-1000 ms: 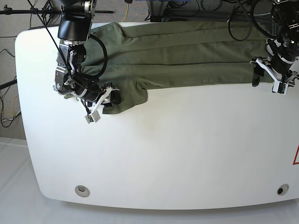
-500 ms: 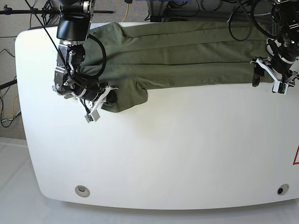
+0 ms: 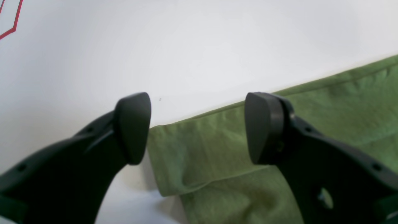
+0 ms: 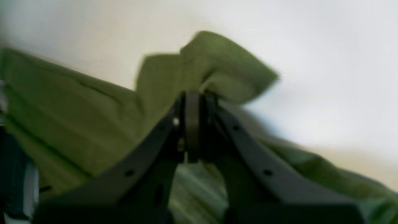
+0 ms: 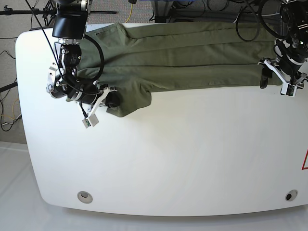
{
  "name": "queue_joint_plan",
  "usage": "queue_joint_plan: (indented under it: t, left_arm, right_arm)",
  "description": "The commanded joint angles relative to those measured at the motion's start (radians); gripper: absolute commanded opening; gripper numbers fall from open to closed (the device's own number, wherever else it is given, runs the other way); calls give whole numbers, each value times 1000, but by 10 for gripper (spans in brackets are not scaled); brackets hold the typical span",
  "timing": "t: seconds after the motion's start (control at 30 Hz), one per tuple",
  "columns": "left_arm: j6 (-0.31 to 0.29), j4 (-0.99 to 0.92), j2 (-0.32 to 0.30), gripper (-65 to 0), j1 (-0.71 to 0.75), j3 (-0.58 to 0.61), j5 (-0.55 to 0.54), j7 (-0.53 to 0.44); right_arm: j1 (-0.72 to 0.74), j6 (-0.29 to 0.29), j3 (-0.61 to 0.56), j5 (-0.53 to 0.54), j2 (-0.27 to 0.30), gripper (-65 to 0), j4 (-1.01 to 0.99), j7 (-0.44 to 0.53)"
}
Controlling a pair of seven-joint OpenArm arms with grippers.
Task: Fold the T-shirt properly
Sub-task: 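Fold the pinched strip end inward toward the left gripper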
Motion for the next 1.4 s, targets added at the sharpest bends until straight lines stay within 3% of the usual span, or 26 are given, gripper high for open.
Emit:
queue_joint_plan:
  t: [0.0,0.1,0.3,0.5,1.37]
  left_arm:
    - [7,17,-18,-217,-4,-6,-10,-21]
    - [9,16,-17,-217,-3,-7,-9,-24]
    - [9,16,-16,-217,-2,-9,-10,-27]
    - [7,15,-16,-215,1,-7,-8,-37]
    - [9,10,-21,-218,23,-10,-4,-56]
  right_arm:
    - [-18,14,4,131,9,-650,80,-35]
    - [-53,17,3,242,11,-650,143,-85]
    - [-103,24,8,311,5,-650,251,-160]
    - [-188,26,19,299,-2,-650,361,-206]
    - [-448,25,0,311,-1,-650,455,-206]
